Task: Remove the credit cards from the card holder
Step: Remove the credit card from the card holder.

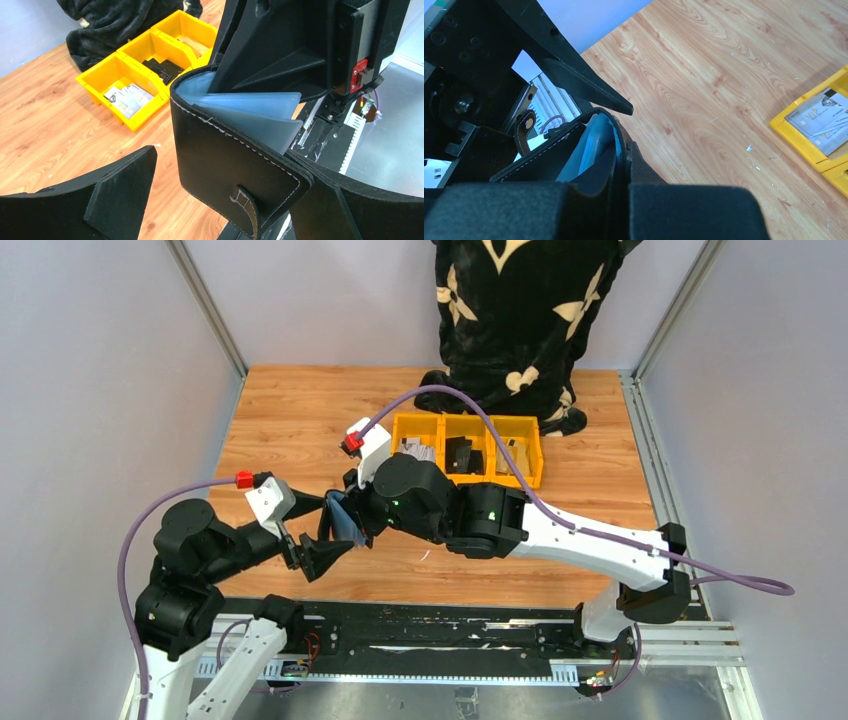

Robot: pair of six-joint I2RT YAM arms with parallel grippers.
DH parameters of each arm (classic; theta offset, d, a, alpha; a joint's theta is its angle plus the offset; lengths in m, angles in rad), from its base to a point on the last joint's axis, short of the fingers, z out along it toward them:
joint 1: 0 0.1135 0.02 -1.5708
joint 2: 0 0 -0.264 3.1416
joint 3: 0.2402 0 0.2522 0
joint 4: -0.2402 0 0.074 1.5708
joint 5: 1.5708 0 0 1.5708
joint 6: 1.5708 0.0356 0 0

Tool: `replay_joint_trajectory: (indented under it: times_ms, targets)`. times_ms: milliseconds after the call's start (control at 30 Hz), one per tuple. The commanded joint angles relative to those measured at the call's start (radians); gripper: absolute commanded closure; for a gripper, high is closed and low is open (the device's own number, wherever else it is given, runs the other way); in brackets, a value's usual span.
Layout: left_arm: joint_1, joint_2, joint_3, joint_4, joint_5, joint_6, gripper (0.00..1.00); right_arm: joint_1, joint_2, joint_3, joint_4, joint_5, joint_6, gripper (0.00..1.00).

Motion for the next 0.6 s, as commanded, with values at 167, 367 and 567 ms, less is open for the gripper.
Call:
replay_joint_trajectory:
  times_ms: [167, 367, 567]
  targets:
    - [0.000, -0.026, -0.038, 0.046, -0.035, 0.020, 0.00, 0.047, 0.047, 0.067, 0.008, 0.096, -0.019, 1.00]
    - [-0.001, -0.031, -0.043, 0.066, -0.092, 0.059, 0.03, 0.055, 0.052, 0.073, 0.005, 0.107, -0.033, 1.00]
    - [0.000, -0.047, -0.014, -0.003, -0.071, 0.177, 0.12, 0.055, -0.013, -0.013, 0.063, 0.124, -0.045, 1.00]
